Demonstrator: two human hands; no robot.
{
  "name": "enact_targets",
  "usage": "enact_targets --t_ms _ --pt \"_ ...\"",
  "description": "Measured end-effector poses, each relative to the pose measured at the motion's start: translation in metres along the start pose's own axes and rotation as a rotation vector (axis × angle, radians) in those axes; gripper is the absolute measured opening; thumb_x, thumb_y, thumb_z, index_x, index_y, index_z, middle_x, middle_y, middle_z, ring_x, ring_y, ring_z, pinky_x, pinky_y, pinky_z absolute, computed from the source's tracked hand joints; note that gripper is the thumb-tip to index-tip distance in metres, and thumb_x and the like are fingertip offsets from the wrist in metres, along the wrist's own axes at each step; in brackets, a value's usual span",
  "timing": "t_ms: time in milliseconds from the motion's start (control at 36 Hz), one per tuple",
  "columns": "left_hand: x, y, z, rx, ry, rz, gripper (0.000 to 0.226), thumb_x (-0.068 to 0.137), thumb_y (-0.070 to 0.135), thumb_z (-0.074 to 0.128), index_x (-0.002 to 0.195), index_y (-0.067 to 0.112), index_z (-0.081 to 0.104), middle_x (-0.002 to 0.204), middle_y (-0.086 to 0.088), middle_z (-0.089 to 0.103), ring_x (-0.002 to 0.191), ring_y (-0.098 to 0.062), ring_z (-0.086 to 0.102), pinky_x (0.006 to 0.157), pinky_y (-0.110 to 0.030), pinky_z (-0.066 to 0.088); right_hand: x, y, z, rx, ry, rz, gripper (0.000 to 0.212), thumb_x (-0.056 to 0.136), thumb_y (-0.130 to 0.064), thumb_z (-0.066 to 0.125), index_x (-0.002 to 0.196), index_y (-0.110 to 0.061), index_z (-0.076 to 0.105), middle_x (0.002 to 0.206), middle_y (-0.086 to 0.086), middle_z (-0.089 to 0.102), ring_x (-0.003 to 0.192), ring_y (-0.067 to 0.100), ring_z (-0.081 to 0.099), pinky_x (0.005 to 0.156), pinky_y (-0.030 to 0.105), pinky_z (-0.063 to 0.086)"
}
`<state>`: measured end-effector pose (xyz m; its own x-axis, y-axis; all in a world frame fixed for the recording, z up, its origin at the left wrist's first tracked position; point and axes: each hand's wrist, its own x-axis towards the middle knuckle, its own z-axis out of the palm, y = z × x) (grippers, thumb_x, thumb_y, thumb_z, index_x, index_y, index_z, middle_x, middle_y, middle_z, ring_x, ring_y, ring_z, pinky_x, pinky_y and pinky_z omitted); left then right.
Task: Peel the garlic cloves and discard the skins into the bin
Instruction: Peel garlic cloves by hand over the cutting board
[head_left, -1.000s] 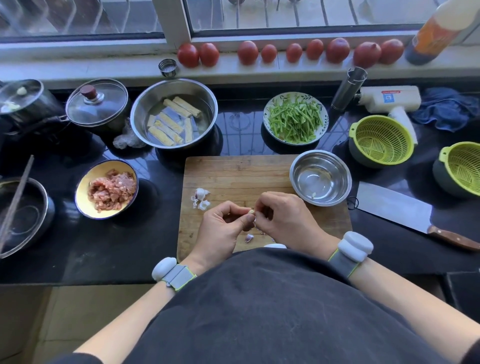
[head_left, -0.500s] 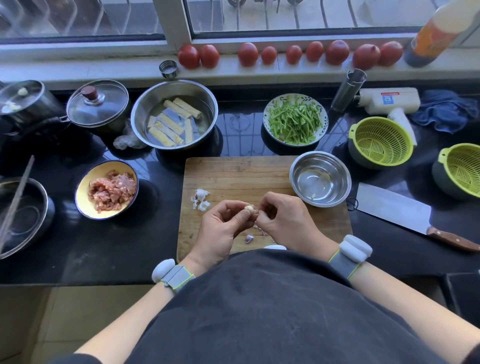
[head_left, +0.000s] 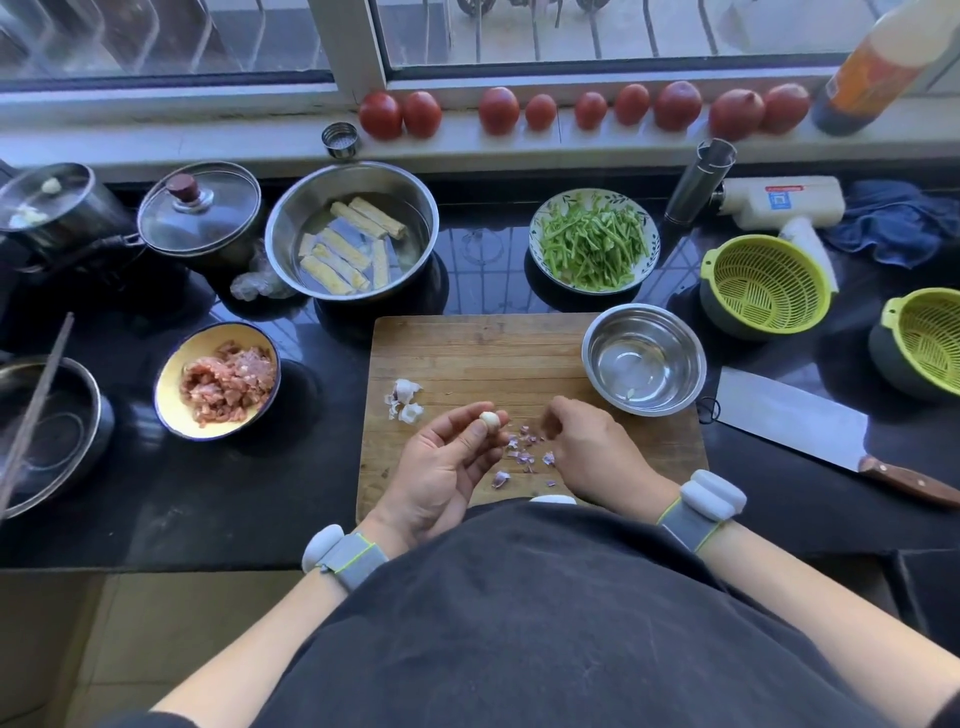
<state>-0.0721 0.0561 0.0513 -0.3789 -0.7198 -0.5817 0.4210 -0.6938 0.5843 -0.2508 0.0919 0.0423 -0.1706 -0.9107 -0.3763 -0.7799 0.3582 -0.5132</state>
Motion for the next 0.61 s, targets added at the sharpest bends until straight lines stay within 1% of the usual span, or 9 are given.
enact_targets --t_ms 28,83,139,194,278,333,389,472,611 --pt "0.001 -0.001 -0.001 0.010 0.001 0.008 0.028 0.077 0.004 0.066 0.105 0.001 0.066 0.099 -0.014 0.075 0.081 -0.021 0.069 0.073 -0.024 0.060 -0.001 -0.001 -0.001 0.040 0.009 -0.013 0.019 0.087 -0.005 0.051 0.096 -0.018 0.061 0.090 -0.005 0.060 0.090 0.022 0.058 0.081 0.035 0.048" --pt "0.002 -0.002 -0.002 0.036 -0.004 0.030 0.025 0.077 0.001 0.067 0.102 -0.001 0.067 0.100 -0.016 0.074 0.081 -0.021 0.070 0.074 -0.024 0.060 -0.002 -0.004 -0.004 0.146 0.057 0.000 0.026 0.083 -0.002 0.051 0.092 -0.021 0.067 0.084 -0.009 0.064 0.083 0.016 0.060 0.079 0.033 0.051" --pt "0.004 -0.003 -0.004 0.065 -0.016 0.055 0.022 0.078 -0.001 0.067 0.100 -0.002 0.067 0.100 -0.016 0.073 0.082 -0.020 0.070 0.075 -0.023 0.060 -0.002 -0.011 -0.007 0.241 0.093 -0.012 0.025 0.086 -0.006 0.054 0.083 -0.024 0.070 0.073 -0.011 0.065 0.071 0.012 0.062 0.072 0.032 0.054" --pt "0.004 -0.005 -0.004 0.107 -0.018 0.082 0.020 0.079 -0.003 0.066 0.099 -0.003 0.068 0.097 -0.015 0.073 0.083 -0.018 0.071 0.076 -0.023 0.059 -0.004 -0.018 -0.011 0.406 0.071 -0.030 0.019 0.091 -0.009 0.058 0.084 -0.022 0.071 0.067 -0.006 0.066 0.060 0.013 0.063 0.066 0.035 0.058" --pt "0.004 -0.006 -0.004 0.203 -0.006 0.129 0.016 0.081 -0.003 0.068 0.097 0.000 0.070 0.091 -0.012 0.076 0.084 -0.018 0.071 0.079 -0.024 0.058 -0.009 -0.027 -0.015 0.649 -0.021 -0.067 0.002 0.091 -0.016 0.071 0.090 -0.017 0.073 0.071 0.004 0.071 0.060 0.025 0.066 0.059 0.035 0.060" --pt "0.003 -0.005 -0.004 0.343 -0.007 0.189 0.021 0.075 0.006 0.075 0.096 0.002 0.073 0.092 -0.014 0.076 0.085 -0.020 0.071 0.081 -0.027 0.058 -0.011 -0.031 -0.016 0.676 -0.058 -0.063 0.007 0.089 -0.020 0.076 0.089 -0.014 0.072 0.066 0.002 0.069 0.057 0.025 0.064 0.055 0.033 0.058" --pt "0.001 -0.004 -0.001 0.496 -0.014 0.274 0.021 0.073 0.012 0.078 0.093 0.007 0.077 0.092 -0.017 0.075 0.083 -0.021 0.071 0.080 -0.030 0.058 -0.010 -0.030 -0.016 0.708 -0.082 -0.028 0.013 0.090 -0.018 0.076 0.084 -0.008 0.069 0.059 -0.001 0.066 0.050 0.019 0.058 0.049 0.033 0.052" --pt "-0.003 -0.002 0.001 0.552 -0.027 0.378 0.014 0.072 0.014 0.079 0.085 0.018 0.081 0.089 -0.019 0.068 0.078 -0.018 0.070 0.075 -0.027 0.056 -0.011 -0.033 -0.017 0.819 -0.125 -0.007 0.016 0.092 -0.010 0.072 0.081 -0.001 0.065 0.059 0.003 0.065 0.047 0.016 0.056 0.044 0.030 0.047" --pt "-0.007 0.006 0.008 0.550 -0.010 0.408 0.022 0.074 0.013 0.078 0.093 0.003 0.077 0.087 -0.011 0.070 0.080 -0.014 0.071 0.076 -0.021 0.054 -0.014 -0.037 -0.022 1.068 -0.174 -0.011 0.013 0.097 0.001 0.061 0.085 0.007 0.061 0.065 0.012 0.065 0.049 0.019 0.061 0.046 0.027 0.053"
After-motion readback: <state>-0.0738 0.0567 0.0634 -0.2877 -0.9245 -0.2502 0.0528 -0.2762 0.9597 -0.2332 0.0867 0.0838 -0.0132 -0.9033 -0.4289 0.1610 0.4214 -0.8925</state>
